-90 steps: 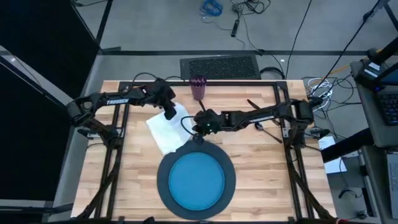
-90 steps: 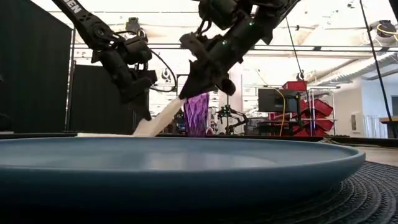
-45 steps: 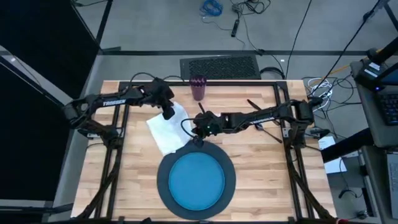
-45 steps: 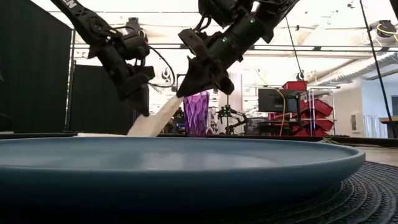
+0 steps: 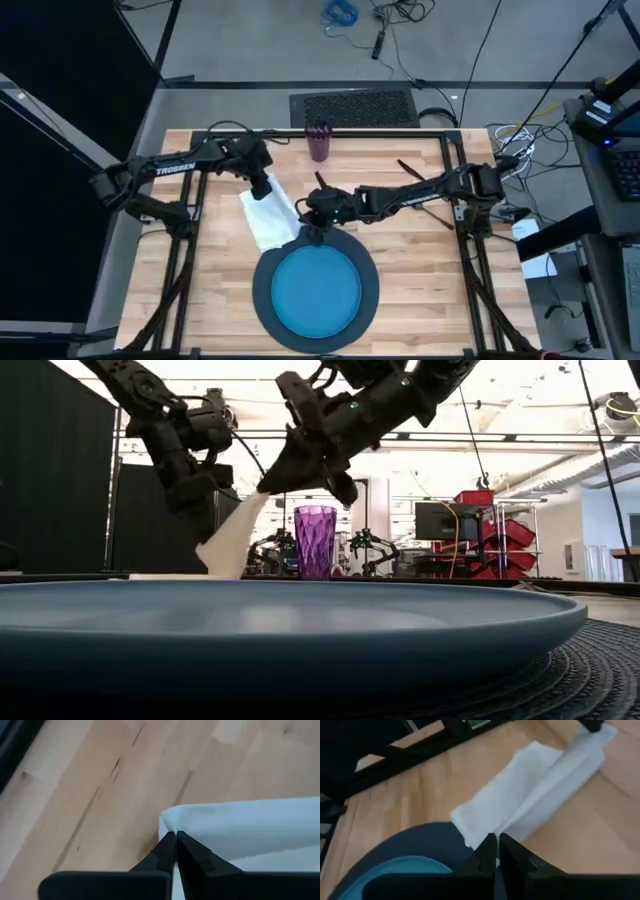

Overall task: Set table place
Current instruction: Fold the white table napkin on the table

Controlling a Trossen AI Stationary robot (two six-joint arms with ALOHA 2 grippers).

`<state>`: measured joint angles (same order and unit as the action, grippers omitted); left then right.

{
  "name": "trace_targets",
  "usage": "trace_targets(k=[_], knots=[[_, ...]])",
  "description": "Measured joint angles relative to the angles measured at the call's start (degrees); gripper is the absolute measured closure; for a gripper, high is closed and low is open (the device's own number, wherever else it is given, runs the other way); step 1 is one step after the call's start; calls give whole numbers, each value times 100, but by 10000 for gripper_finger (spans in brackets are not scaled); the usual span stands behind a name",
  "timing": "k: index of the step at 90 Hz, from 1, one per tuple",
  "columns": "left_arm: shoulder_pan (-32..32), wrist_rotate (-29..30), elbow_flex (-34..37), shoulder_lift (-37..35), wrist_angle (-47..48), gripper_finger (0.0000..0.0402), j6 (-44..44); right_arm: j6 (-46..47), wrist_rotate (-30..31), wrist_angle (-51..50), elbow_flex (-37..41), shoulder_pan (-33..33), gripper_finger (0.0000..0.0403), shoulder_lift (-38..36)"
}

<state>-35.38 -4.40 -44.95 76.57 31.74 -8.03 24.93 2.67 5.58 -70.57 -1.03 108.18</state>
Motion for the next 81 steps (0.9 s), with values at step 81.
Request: trace_targets(k=[81], knots=[[697,618,35,-415,1727,401,515,-173,-1066,-70,-2183,-202,403,1935]])
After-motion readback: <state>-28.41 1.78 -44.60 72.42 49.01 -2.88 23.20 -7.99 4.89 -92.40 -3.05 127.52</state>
